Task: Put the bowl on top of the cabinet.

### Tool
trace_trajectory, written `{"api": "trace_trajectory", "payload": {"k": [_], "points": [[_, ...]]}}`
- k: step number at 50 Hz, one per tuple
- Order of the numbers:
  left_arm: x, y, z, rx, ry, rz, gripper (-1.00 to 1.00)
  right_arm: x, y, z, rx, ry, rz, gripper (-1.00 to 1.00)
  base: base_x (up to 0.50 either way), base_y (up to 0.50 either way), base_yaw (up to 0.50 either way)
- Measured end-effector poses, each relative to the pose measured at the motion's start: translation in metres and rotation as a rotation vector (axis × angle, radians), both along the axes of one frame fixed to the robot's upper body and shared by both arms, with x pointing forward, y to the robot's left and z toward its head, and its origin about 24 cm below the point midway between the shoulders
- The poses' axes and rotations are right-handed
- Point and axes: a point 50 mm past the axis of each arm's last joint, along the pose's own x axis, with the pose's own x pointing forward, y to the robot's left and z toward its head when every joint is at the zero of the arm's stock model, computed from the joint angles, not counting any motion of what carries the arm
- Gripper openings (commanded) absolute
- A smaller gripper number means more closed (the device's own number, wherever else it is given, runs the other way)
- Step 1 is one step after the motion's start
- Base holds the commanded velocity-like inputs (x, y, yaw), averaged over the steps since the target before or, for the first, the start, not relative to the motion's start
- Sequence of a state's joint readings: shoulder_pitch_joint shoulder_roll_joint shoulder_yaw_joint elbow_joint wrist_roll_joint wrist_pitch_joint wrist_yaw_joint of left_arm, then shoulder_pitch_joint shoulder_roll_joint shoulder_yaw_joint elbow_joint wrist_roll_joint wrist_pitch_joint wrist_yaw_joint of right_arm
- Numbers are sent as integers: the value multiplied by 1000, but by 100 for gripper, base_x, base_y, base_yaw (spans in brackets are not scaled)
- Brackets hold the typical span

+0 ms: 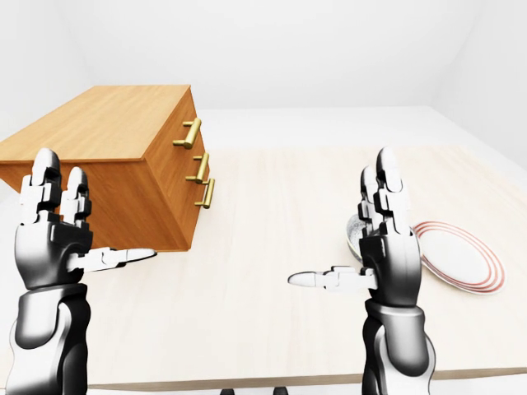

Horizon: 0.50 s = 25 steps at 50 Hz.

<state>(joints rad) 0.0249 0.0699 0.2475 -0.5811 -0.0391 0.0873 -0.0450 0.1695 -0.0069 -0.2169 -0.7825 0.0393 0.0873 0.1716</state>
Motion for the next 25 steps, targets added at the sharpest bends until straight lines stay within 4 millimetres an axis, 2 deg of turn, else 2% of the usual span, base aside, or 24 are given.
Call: {"api": "trace_trajectory", "payload": {"k": [3, 17, 25], "points": [[0, 0, 0, -1, 1, 0, 100, 1, 0, -1, -1, 6, 0, 100, 0, 7, 0], [1, 0, -3, -5, 12, -2, 100, 2, 0, -4, -7, 22, -1, 100, 0, 49, 0], [2, 0, -3, -4, 15, 1, 100, 3, -1, -5, -3, 26, -2, 100, 0, 0, 0]]}}
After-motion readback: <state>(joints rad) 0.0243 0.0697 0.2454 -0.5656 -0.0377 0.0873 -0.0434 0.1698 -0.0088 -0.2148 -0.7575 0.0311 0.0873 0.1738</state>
